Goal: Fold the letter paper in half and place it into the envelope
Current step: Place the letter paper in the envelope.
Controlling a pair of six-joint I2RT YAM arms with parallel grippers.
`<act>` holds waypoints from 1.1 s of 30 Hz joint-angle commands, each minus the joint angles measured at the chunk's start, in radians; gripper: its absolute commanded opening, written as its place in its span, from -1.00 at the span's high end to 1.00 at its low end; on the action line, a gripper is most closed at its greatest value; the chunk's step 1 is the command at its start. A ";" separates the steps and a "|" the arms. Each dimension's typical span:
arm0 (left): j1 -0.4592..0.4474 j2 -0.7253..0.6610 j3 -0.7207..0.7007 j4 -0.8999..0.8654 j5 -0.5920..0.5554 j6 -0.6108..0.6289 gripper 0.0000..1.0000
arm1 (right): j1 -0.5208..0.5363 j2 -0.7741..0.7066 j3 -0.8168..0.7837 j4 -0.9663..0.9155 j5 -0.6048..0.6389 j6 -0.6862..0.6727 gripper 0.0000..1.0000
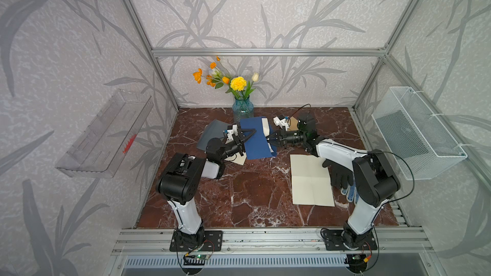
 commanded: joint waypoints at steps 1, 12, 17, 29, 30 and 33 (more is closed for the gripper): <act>-0.003 0.023 -0.005 0.016 0.036 0.044 -0.84 | 0.041 -0.046 0.058 -0.141 -0.050 -0.121 1.00; -0.004 0.039 0.059 0.016 0.057 0.033 -0.40 | 0.038 -0.078 0.064 -0.281 0.003 -0.219 0.88; -0.002 0.028 0.059 0.016 0.044 0.025 0.32 | -0.013 -0.134 0.043 -0.349 0.020 -0.260 0.76; -0.001 0.007 0.085 0.015 0.027 0.009 0.90 | -0.053 -0.131 -0.006 -0.402 0.086 -0.288 0.31; -0.001 0.004 0.085 0.016 0.030 0.010 0.91 | -0.056 -0.126 -0.006 -0.410 0.104 -0.289 0.29; -0.001 -0.008 0.081 0.016 0.033 0.009 0.94 | -0.067 -0.116 -0.018 -0.390 0.141 -0.271 0.23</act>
